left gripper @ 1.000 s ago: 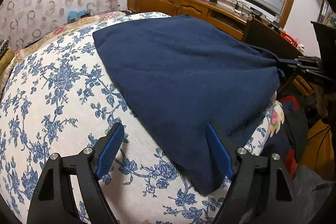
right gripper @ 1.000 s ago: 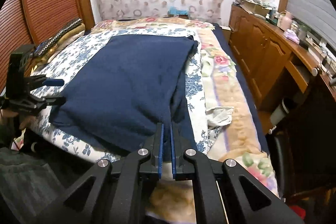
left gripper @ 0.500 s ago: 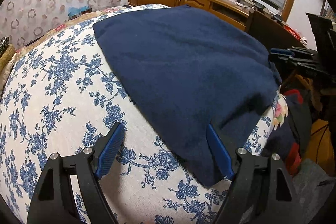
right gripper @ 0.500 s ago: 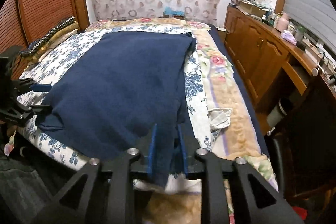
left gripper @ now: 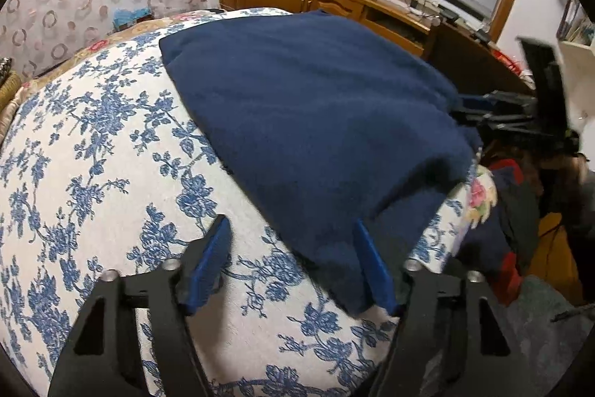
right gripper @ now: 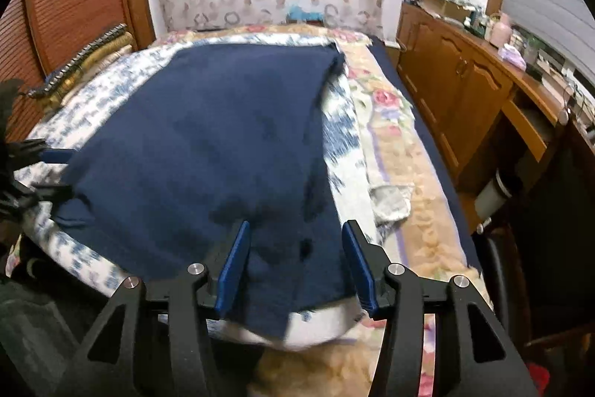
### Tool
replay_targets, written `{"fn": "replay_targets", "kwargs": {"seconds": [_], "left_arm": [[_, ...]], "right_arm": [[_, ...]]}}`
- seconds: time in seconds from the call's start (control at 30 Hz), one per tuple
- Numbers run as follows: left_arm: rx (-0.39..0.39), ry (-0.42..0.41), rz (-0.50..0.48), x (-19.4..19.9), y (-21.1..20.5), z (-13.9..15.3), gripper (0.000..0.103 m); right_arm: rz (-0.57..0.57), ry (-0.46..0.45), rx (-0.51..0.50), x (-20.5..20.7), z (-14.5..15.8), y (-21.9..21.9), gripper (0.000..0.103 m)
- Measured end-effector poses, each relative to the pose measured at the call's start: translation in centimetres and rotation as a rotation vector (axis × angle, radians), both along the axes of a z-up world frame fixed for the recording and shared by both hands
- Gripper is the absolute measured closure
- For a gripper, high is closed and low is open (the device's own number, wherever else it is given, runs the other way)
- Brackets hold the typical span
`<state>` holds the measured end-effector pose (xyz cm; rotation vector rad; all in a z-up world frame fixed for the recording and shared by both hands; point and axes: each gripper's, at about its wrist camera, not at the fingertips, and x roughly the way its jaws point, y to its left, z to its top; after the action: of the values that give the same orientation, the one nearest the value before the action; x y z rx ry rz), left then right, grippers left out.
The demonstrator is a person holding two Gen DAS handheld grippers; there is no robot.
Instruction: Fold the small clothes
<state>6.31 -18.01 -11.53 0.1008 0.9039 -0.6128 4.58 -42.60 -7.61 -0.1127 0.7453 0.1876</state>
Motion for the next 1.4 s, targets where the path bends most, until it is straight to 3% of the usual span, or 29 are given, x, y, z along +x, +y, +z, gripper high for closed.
{"fn": "replay_targets", "kwargs": {"seconds": [0.1, 0.4, 0.47, 0.63, 0.67, 0.73, 0.87, 1.07, 1.4], "left_arm": [[-0.028, 0.017, -0.016, -0.3, 0.0, 0.1, 0.052], [-0.049, 0.037, -0.064, -1.1, -0.7, 0.2, 0.053], [-0.054, 0.045, -0.074, -1.1, -0.9, 0.3, 0.054], [-0.052, 0.051, -0.075, -0.7, -1.0, 0.3, 0.080], [-0.058, 0.056, -0.076, -0.7, -0.9, 0.3, 0.087], [-0.067, 0.060, -0.078, -0.6, -0.7, 0.4, 0.090], [-0.084, 0.041, -0.074, -0.7, -0.3, 1.0, 0.100], [-0.130, -0.050, -0.047, 0.5, 0.7, 3.9, 0.100], [-0.177, -0.130, 0.020, 6.8, 1.7, 6.9, 0.101]], "right_arm": [[0.005, 0.032, 0.019, 0.4, -0.8, -0.6, 0.047], [0.071, 0.069, 0.014, 0.3, -0.3, -0.3, 0.047], [0.107, 0.077, 0.020, 0.3, -0.2, -0.2, 0.058], [0.146, 0.085, 0.013, 0.6, -0.2, 0.5, 0.087], [0.154, 0.084, 0.017, 0.6, -0.3, 0.6, 0.089], [0.158, 0.076, 0.015, 0.4, -0.3, 0.8, 0.091], [0.148, 0.024, 0.079, -0.6, 0.5, 0.4, 0.092], [0.145, -0.097, 0.173, -1.8, 3.0, -0.4, 0.093], [0.149, -0.225, 0.252, 2.3, 5.9, -0.1, 0.093]]}}
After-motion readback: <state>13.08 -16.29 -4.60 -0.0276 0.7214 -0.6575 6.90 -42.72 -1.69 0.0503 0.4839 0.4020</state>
